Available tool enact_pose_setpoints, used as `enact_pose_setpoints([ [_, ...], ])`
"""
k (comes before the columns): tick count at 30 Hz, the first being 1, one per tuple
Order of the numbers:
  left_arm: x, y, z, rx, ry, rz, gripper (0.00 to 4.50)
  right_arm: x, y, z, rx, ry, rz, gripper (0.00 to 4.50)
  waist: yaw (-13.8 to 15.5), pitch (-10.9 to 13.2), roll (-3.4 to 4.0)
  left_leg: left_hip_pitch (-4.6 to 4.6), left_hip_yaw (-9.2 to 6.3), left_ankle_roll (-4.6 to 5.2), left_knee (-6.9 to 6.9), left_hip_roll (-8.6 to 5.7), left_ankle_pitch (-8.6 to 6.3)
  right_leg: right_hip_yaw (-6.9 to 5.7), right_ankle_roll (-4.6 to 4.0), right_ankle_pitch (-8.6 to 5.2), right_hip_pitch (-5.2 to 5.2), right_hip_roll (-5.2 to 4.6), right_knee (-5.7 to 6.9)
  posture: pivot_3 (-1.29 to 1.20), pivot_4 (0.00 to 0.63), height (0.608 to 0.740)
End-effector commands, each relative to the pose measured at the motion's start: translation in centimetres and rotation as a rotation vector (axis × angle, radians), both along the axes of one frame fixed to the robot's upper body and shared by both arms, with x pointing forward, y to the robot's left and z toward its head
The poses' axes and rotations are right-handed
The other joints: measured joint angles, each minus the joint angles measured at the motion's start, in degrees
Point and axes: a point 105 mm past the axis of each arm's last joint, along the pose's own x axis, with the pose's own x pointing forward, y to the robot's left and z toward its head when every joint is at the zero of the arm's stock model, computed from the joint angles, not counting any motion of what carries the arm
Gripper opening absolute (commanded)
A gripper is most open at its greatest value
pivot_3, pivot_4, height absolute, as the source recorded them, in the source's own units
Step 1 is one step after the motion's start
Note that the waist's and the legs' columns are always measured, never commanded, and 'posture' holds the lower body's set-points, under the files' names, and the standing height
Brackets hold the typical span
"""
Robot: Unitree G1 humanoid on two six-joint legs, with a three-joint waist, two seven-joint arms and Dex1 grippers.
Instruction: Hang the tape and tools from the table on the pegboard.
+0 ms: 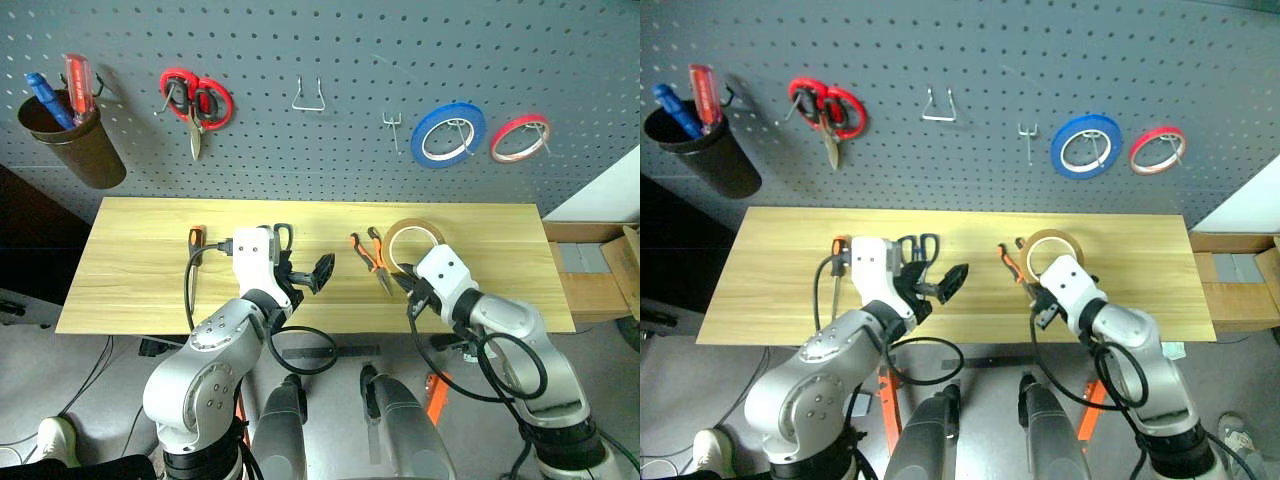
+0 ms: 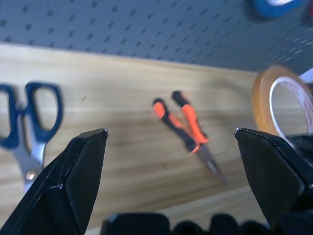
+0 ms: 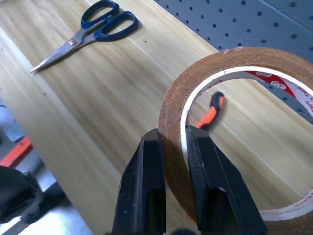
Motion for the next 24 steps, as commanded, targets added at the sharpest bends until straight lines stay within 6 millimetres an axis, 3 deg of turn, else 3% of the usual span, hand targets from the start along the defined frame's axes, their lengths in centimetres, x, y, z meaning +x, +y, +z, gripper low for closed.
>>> enact_pose_setpoints([
  [1, -0.5, -0.5, 3.0, -0.019, -0.140, -0.045, 4.50, 0.4, -0.2, 3.2, 0.029, -0.205, -0.041, 0.26, -0.7, -0.6, -0.03, -0.03, -0.01, 0.00, 0.12, 0.00, 0.00, -0.03, 0.02, 0.01, 0.00, 0.00, 0.05, -0.05, 0.234, 0.740],
  [6, 0.7, 0.0, 3.9, -0.025, -0.193, -0.032, 4.50, 1.1, 0.7, 4.8, 0.028, -0.381, -0.046, 0.26, -1.5, -3.8, -0.21, -0.03, 0.04, 0.00, 0.42, -0.08, -0.01, -0.01, 0.05, 0.10, 0.03, 0.00, 0.24, -0.06, 0.151, 0.740],
  [13, 2.2, 0.2, 5.1, -0.016, -0.262, -0.016, 4.50, 1.5, 2.6, 5.3, 0.014, -0.556, 0.000, 0.26, -2.1, -7.8, -0.62, 0.24, 0.09, 0.07, 0.53, -0.19, 0.03, 0.10, -0.02, 0.13, 0.12, 0.01, 0.64, -0.05, 0.097, 0.740],
  [19, 3.2, 0.6, 5.8, -0.009, -0.296, 0.006, 4.50, 3.9, 4.4, 4.6, 0.058, -0.540, 0.062, 0.26, -3.0, -9.2, -0.84, 1.41, 0.08, 0.21, 0.53, -0.30, 0.10, 0.20, -0.43, -0.02, 1.35, -0.01, 0.58, -0.03, 0.080, 0.740],
  [24, 4.4, -0.5, 6.4, -0.023, -0.318, -0.023, 4.50, 7.0, 4.9, 3.6, 0.071, -0.478, 0.105, 0.26, -3.3, -9.7, -0.94, 2.01, -0.01, 0.30, 0.51, -0.38, 0.15, 0.24, -0.47, -0.04, 2.02, 0.00, 0.56, -0.01, 0.077, 0.740],
])
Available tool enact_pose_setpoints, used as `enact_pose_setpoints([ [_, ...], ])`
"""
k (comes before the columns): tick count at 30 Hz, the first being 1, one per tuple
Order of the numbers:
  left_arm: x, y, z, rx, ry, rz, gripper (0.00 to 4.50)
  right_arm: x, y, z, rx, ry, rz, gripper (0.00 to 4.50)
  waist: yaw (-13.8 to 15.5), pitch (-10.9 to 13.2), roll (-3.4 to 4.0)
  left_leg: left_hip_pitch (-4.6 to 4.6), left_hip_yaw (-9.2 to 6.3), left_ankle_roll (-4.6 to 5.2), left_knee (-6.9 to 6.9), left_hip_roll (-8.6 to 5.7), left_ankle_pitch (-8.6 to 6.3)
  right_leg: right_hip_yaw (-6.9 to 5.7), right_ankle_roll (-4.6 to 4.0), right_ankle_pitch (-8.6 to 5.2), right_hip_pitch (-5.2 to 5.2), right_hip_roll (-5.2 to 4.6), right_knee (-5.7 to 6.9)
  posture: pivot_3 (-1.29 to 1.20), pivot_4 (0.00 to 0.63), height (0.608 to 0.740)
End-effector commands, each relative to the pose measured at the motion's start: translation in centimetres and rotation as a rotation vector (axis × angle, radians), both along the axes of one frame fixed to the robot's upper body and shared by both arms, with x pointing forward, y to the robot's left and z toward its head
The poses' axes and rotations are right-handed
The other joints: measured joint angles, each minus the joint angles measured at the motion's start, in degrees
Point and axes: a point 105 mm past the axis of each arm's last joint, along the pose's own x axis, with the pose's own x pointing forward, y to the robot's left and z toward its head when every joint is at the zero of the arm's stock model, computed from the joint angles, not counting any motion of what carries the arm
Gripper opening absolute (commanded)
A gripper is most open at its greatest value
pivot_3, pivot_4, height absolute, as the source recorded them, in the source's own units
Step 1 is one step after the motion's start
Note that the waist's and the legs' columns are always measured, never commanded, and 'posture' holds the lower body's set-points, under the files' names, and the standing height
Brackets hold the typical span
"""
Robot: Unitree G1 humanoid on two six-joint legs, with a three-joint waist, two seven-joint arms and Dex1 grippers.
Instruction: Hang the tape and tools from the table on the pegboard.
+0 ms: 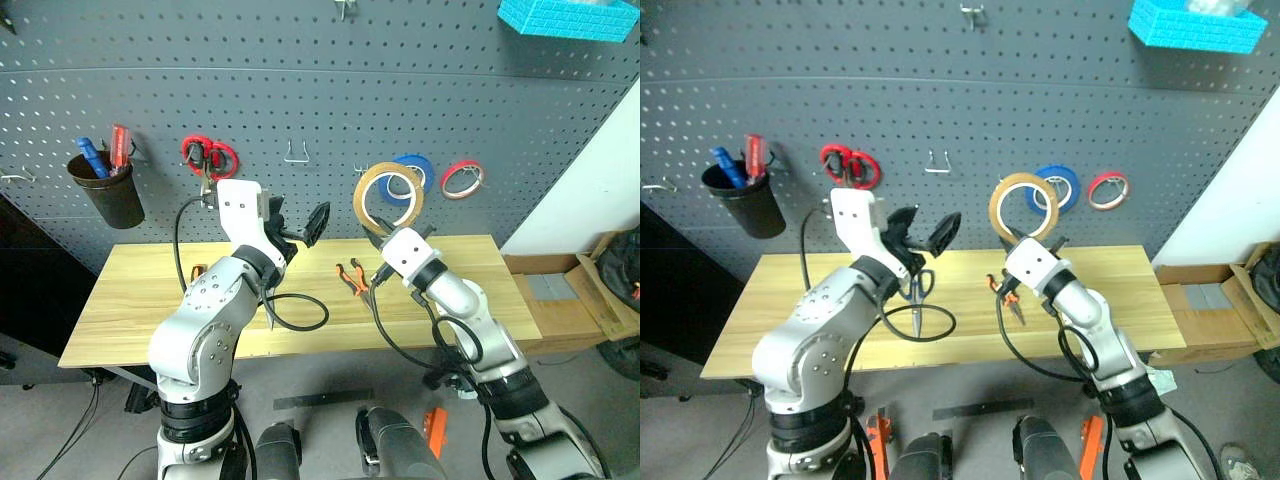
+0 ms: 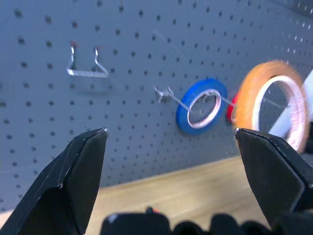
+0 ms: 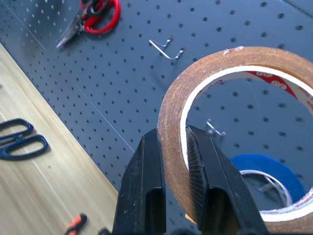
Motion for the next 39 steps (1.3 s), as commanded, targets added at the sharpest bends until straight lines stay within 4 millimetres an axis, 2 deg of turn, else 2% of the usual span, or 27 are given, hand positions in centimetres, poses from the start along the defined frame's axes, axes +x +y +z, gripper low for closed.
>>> enact_pose_setpoints([
  [1, 0.6, -1.1, 1.2, -0.009, -0.055, -0.029, 4.50, 1.7, 0.0, 0.7, 0.027, -0.003, 0.028, 0.26, 0.0, -0.1, -0.03, -0.01, -0.01, 0.03, 0.00, -0.01, 0.02, 0.01, 0.00, 0.00, 0.01, 0.00, 0.00, -0.01, 0.078, 0.740],
  [7, 1.4, -2.1, -0.7, 0.012, 0.010, -0.052, 4.50, 5.0, -0.5, 0.9, 0.024, 0.023, 0.009, 0.26, 0.4, -0.1, -0.04, -0.06, 0.01, 0.08, -0.09, -0.03, 0.04, 0.08, 0.31, 0.19, -0.03, -0.01, 0.04, 0.01, 0.104, 0.740],
  [16, 1.2, -2.6, -1.3, 0.015, 0.031, -0.066, 4.50, 5.7, 0.4, 0.7, 0.033, 0.054, 0.048, 0.26, 0.7, 0.0, 0.05, -0.05, 0.00, 0.11, -0.14, 0.00, 0.03, 0.10, 0.22, 0.12, -0.08, 0.00, 0.15, 0.02, 0.157, 0.740],
  [20, 1.3, -2.2, -1.6, 0.025, 0.041, -0.056, 4.50, 6.4, 0.8, -0.4, 0.058, 0.146, 0.043, 0.26, 0.8, 0.0, 0.09, 0.03, 0.00, 0.13, -0.09, -0.01, 0.04, 0.10, 0.21, 0.12, -0.01, 0.00, 0.17, 0.03, 0.166, 0.740],
  [27, 1.2, -1.9, -1.5, 0.030, 0.042, -0.045, 4.50, 7.8, -0.7, -1.0, 0.069, 0.179, -0.049, 2.48, 1.5, 0.1, 0.21, -0.02, -0.03, 0.15, -0.14, -0.01, 0.05, 0.07, 0.20, 0.11, -0.04, 0.00, 0.14, 0.04, 0.166, 0.740],
  [32, 1.0, -2.1, -1.7, 0.027, 0.046, -0.046, 4.50, 7.4, -1.3, -1.3, 0.090, 0.184, -0.063, 4.25, 1.7, 0.1, 0.22, -0.02, -0.02, 0.15, -0.16, -0.01, 0.05, 0.07, 0.19, 0.10, -0.06, 0.00, 0.15, 0.04, 0.157, 0.740],
  [33, 1.0, -2.1, -1.8, 0.026, 0.048, -0.047, 4.50, 7.2, -1.5, -1.5, 0.093, 0.190, -0.063, 4.48, 1.7, 0.1, 0.22, -0.02, -0.03, 0.15, -0.16, -0.01, 0.05, 0.07, 0.19, 0.10, -0.05, 0.00, 0.15, 0.04, 0.156, 0.740],
  [35, 0.8, -2.0, -2.0, 0.028, 0.052, -0.044, 4.50, 6.4, -1.8, -2.1, 0.091, 0.206, -0.060, 4.48, 1.9, 0.1, 0.23, -0.02, -0.04, 0.15, -0.16, -0.01, 0.04, 0.07, 0.19, 0.10, -0.04, 0.00, 0.15, 0.04, 0.155, 0.740],
  [39, 0.2, -1.1, -3.2, 0.038, 0.084, -0.023, 4.50, 3.4, -3.2, -5.1, 0.045, 0.355, -0.063, 4.48, 2.3, 0.1, 0.23, -0.04, -0.04, 0.16, -0.19, -0.01, 0.03, 0.06, 0.13, 0.04, -0.07, -0.01, 0.15, 0.03, 0.158, 0.740],
])
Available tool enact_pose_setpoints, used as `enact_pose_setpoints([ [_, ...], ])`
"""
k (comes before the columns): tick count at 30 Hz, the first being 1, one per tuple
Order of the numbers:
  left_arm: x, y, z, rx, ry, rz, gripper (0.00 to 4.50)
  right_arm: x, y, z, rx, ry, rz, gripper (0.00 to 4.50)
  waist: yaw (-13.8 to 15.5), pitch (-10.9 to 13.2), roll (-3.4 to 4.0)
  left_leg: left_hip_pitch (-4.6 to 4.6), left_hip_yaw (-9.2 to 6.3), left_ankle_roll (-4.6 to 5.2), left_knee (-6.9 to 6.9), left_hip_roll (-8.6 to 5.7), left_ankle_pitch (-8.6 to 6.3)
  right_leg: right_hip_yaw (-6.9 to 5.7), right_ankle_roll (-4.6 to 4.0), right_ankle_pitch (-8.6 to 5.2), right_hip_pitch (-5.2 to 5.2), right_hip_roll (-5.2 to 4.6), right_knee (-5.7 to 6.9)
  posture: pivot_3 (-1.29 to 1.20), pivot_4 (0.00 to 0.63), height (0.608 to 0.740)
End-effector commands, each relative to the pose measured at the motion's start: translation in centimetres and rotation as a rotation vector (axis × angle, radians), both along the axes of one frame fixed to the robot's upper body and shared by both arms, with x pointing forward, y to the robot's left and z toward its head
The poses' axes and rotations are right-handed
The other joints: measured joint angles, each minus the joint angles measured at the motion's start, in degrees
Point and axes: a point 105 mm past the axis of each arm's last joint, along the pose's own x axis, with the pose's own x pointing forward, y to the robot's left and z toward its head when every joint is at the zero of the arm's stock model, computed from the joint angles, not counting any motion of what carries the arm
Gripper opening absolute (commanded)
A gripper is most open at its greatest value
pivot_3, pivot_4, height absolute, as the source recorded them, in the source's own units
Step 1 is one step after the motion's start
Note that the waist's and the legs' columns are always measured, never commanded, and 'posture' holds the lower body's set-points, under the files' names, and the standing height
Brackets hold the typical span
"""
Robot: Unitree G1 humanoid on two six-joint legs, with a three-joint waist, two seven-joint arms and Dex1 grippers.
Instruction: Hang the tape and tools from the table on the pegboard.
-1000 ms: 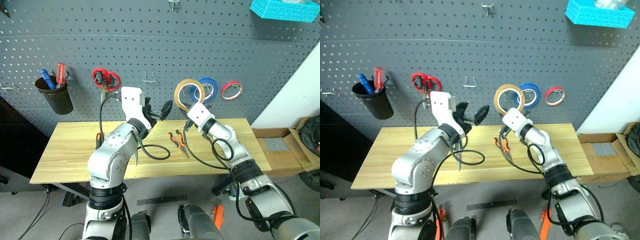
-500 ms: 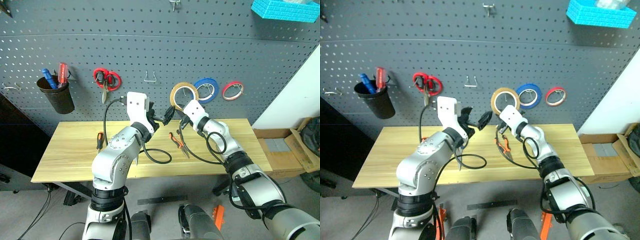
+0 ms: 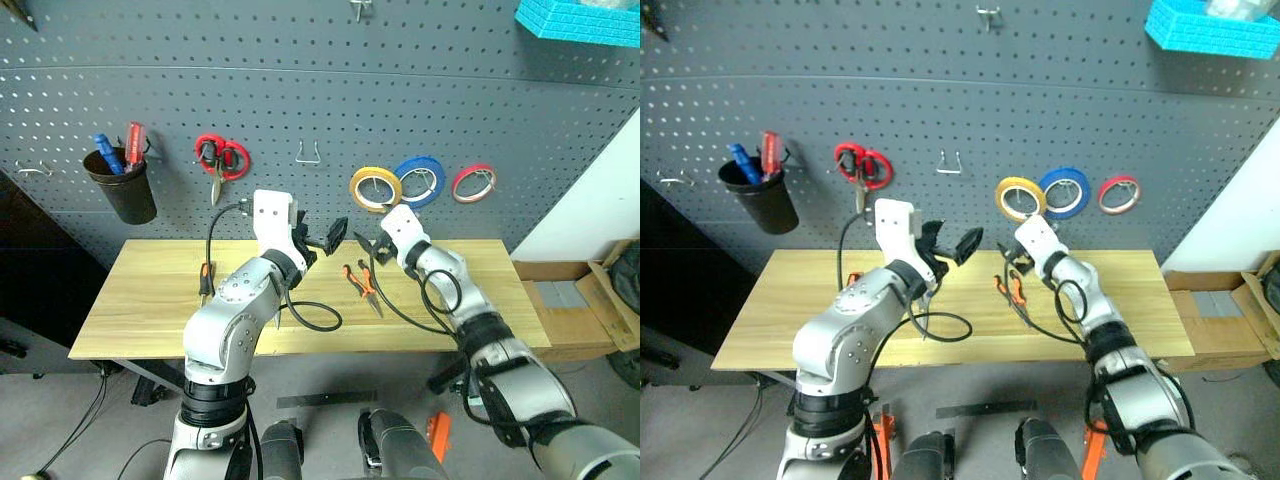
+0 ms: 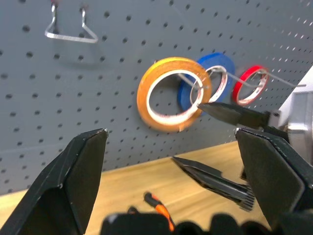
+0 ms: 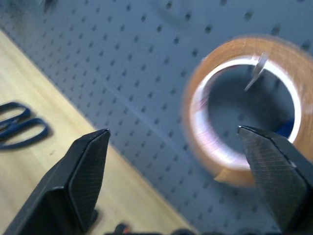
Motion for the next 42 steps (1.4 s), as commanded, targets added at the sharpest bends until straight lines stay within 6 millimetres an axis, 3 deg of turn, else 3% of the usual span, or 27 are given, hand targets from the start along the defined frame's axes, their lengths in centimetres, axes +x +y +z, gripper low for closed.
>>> enact_pose_setpoints([
  [1, -1.0, 0.6, 0.3, 0.003, -0.026, 0.007, 4.50, -2.0, -1.1, -0.8, -0.020, 0.124, 0.000, 4.48, 0.1, 0.0, 0.02, -0.01, -0.01, 0.00, -0.01, 0.00, 0.00, 0.00, -0.02, -0.02, -0.01, -0.02, 0.00, 0.03, 0.165, 0.740],
  [6, -2.2, 0.8, -2.4, 0.013, 0.067, 0.034, 4.50, -4.5, -1.5, -3.5, -0.091, 0.408, 0.001, 4.48, -0.2, 0.2, 0.26, 0.02, 0.05, 0.01, 0.09, 0.00, 0.00, 0.03, -0.34, -0.21, -0.03, -0.04, 0.04, 0.01, 0.190, 0.740],
  [11, -2.4, 0.2, -5.0, 0.015, 0.174, 0.090, 4.50, -3.0, -0.5, -4.3, -0.050, 0.608, -0.064, 4.48, -0.4, 0.9, 0.56, 0.17, -0.16, 0.02, 0.10, 0.00, 0.00, -0.01, -0.39, -0.23, -0.03, 0.06, 0.07, 0.04, 0.224, 0.740],
  [16, -2.4, -0.7, -5.5, -0.036, 0.207, 0.114, 4.50, -1.4, -0.1, -4.7, -0.043, 0.690, -0.097, 4.48, 0.0, 2.1, 0.73, 0.07, -0.19, 0.09, 0.10, -0.06, 0.05, -0.01, -0.39, -0.24, -0.02, 0.06, 0.04, 0.05, 0.260, 0.740],
  [23, -4.4, -1.0, -7.4, 0.057, 0.264, 0.110, 4.50, 0.9, 0.1, -4.9, 0.001, 0.749, -0.178, 4.48, 0.1, 4.3, 0.84, -0.39, -0.10, 0.53, 0.01, -0.10, -0.23, 0.05, -0.03, -0.32, -0.29, 0.00, -0.02, 0.08, 0.316, 0.740],
  [29, -4.8, -0.7, -7.5, 0.099, 0.271, 0.109, 4.50, 2.1, 0.1, -4.8, 0.066, 0.793, -0.249, 4.48, 0.3, 5.7, 0.87, -1.03, -0.21, 0.61, 0.02, -0.07, -0.28, 0.00, 0.04, -0.41, -0.89, -0.02, 0.05, 0.10, 0.336, 0.740],
  [35, -4.6, 0.3, -7.3, 0.113, 0.271, 0.133, 4.50, 2.5, 0.7, -4.5, 0.105, 0.815, -0.278, 4.48, 0.2, 6.9, 0.90, -1.03, -0.17, 0.61, 0.07, -0.12, -0.28, -0.01, 0.09, -0.39, -0.87, -0.07, 0.03, 0.10, 0.351, 0.740],
  [42, -5.3, 0.0, -7.1, 0.112, 0.289, 0.125, 4.50, 2.3, 0.1, -5.9, 0.038, 0.793, -0.307, 4.48, 0.2, 7.2, 0.91, -1.03, -0.19, 0.60, 0.02, -0.11, -0.29, -0.03, 0.10, -0.39, -0.87, -0.06, 0.00, 0.12, 0.367, 0.740],
])
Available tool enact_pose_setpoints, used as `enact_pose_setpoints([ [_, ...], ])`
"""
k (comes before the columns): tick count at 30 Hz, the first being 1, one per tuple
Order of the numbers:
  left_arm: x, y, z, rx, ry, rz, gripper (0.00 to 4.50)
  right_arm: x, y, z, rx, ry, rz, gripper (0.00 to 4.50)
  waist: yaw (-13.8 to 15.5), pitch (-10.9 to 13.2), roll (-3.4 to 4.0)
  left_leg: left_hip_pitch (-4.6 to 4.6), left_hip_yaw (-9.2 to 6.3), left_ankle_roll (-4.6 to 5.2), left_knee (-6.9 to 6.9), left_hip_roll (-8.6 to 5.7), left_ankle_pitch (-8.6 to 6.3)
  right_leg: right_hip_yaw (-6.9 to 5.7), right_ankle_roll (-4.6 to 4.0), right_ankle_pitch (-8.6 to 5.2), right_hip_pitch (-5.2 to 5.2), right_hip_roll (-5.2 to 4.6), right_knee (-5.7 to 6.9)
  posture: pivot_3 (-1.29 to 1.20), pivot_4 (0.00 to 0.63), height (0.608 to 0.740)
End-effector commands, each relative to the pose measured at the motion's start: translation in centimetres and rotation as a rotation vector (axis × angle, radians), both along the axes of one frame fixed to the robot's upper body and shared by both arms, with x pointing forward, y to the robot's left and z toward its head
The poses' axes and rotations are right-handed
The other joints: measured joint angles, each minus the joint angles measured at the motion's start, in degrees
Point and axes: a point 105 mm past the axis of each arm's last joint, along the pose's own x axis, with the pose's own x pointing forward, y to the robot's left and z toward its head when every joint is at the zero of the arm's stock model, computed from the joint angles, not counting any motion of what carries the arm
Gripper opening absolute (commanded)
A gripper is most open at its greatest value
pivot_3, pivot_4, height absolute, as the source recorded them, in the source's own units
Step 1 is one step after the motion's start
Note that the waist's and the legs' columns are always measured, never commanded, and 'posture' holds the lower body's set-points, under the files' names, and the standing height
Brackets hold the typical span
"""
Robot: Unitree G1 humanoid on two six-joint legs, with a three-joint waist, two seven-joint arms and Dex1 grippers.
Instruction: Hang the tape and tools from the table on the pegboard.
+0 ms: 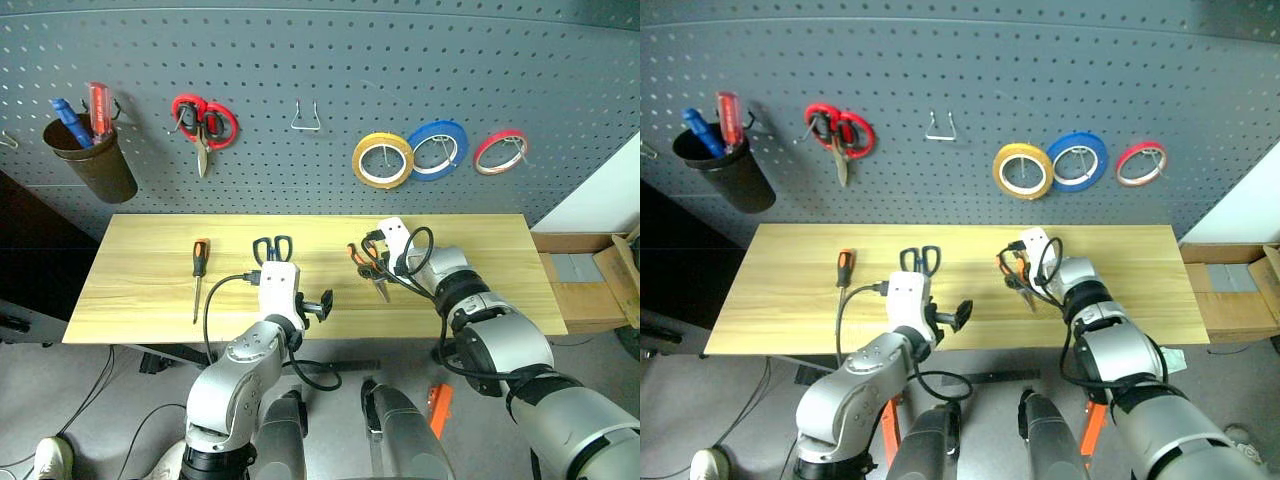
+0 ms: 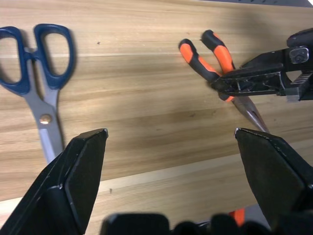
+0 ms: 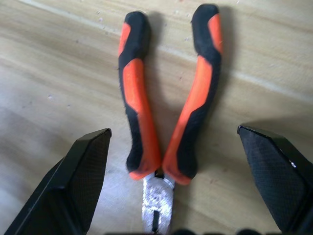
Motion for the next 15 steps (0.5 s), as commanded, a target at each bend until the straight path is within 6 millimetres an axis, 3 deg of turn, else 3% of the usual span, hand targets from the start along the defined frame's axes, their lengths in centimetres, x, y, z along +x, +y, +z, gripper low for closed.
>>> enact_pose_setpoints([
  [1, -0.6, -0.8, 1.1, -0.025, -0.028, -0.019, 4.50, -0.1, -0.4, -0.8, -0.053, -0.009, 0.002, 4.48, 0.0, 0.1, 0.00, 0.01, 0.00, 0.00, 0.01, 0.00, 0.00, 0.00, 0.00, 0.00, 0.01, 0.00, 0.00, 0.12, 0.367, 0.740],
  [6, -1.2, -1.1, 0.8, -0.045, 0.003, -0.021, 4.50, -0.4, -0.6, -1.8, -0.099, -0.016, 0.018, 4.48, 0.0, 0.5, -0.01, 0.03, -0.01, 0.00, 0.05, -0.01, 0.00, -0.01, 0.02, 0.01, 0.02, 0.00, 0.01, 0.13, 0.376, 0.740],
  [14, -1.7, -0.6, 0.5, -0.036, 0.021, -0.014, 4.50, -0.2, -0.7, -1.7, -0.133, -0.063, 0.045, 2.01, 0.0, 0.8, 0.02, 0.03, -0.05, 0.00, 0.01, 0.02, 0.00, -0.03, 0.02, 0.00, 0.01, 0.01, -0.01, 0.13, 0.379, 0.740],
  [15, -1.6, -0.5, 0.5, -0.034, 0.019, -0.011, 4.50, -0.2, -0.6, -1.7, -0.134, -0.066, 0.049, 1.87, 0.0, 0.8, 0.03, 0.03, -0.05, 0.00, 0.02, 0.01, 0.00, -0.03, 0.02, 0.00, 0.02, 0.00, -0.01, 0.13, 0.380, 0.740],
])
